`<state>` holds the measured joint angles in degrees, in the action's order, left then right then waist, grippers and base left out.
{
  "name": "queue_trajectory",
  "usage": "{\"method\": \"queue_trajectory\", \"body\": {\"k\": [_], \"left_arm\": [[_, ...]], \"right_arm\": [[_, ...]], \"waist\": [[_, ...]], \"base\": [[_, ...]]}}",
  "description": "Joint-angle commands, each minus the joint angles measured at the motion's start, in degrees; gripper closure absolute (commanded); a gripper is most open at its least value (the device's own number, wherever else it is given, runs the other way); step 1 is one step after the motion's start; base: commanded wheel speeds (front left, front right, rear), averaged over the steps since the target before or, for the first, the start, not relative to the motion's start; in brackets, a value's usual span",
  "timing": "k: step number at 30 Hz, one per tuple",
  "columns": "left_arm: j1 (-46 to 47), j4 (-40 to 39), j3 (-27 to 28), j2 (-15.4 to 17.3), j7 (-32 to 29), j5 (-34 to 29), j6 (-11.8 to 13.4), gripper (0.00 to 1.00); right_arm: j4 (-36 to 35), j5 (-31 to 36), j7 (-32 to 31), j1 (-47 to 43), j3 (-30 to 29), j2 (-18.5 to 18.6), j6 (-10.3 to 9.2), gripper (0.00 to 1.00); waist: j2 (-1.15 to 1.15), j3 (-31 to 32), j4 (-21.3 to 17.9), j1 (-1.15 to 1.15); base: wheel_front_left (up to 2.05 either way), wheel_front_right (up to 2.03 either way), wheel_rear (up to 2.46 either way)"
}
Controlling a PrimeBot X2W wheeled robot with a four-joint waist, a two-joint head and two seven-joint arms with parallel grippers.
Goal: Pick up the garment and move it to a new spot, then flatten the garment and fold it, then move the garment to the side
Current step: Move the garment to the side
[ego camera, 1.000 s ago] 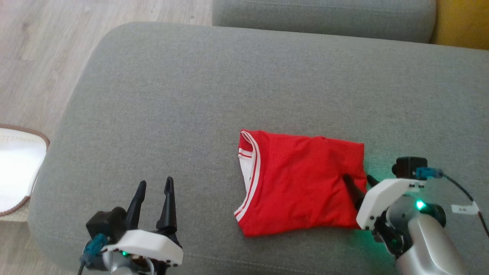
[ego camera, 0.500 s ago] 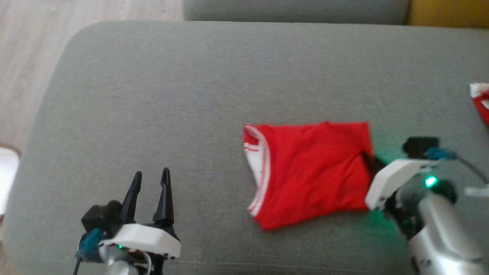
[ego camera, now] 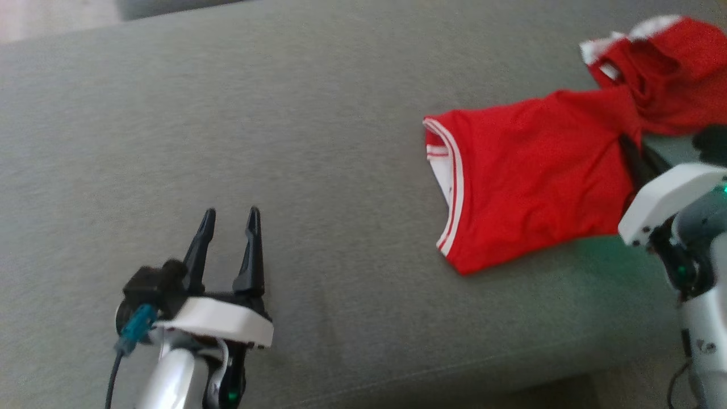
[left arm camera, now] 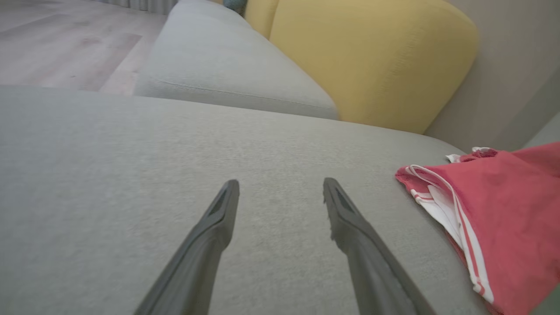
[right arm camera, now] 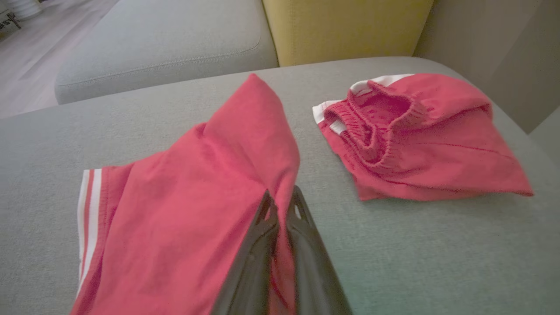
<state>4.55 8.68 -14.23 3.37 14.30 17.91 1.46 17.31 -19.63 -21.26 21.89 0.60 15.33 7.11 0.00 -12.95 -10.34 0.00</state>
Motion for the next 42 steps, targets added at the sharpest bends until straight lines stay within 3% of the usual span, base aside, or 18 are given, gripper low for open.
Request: {"method": "queue_trajectory", "body": {"k": [1, 9, 21, 26, 35, 42], "left_arm": [[2.3, -1.9, 1.4, 0.2, 0.7, -0.6, -0.1, 0.00], [5.1, -1.8, 0.3, 1.1, 0.6, -1.8, -0.5, 0.00], [5.4, -1.8, 0.4, 1.3, 0.5, -1.3, 0.1, 0.00], [5.5, -2.0, 0.1, 1.0, 0.6, -1.0, 0.3, 0.00], [5.1, -1.8, -0.5, 0.6, 0.7, -0.6, 0.4, 0.00], [4.8, -2.2, -0.6, 0.4, 0.7, -1.0, 0.4, 0.00]], "right_arm": [[-2.5, 0.3, 0.0, 2.3, 0.3, 1.0, 0.37, 1.00], [-3.9, 0.8, 0.4, 3.6, -1.2, -0.3, 0.37, 1.00], [-0.3, 5.2, 0.8, 12.0, -2.6, -0.1, 0.37, 1.00], [4.7, 9.0, 0.6, 17.8, -6.7, 2.3, 0.37, 1.00], [8.8, 15.1, 0.2, 21.2, -10.9, 12.0, 0.37, 1.00], [11.3, 19.9, 0.9, 22.5, -12.3, 14.0, 0.37, 1.00]], "waist": [[0.00, -3.6, -4.3, 0.00], [0.00, -6.0, -6.9, 0.00], [0.00, -4.7, -3.4, 0.00], [0.00, -4.9, -0.9, 0.00], [0.00, -5.4, 3.3, 0.00], [0.00, -6.1, 4.4, 0.00]], "base": [[0.00, 0.00, 0.00], [0.00, 0.00, 0.00], [0.00, 0.00, 0.00], [0.00, 0.00, 0.00], [0.00, 0.00, 0.00], [0.00, 0.00, 0.00]]}}
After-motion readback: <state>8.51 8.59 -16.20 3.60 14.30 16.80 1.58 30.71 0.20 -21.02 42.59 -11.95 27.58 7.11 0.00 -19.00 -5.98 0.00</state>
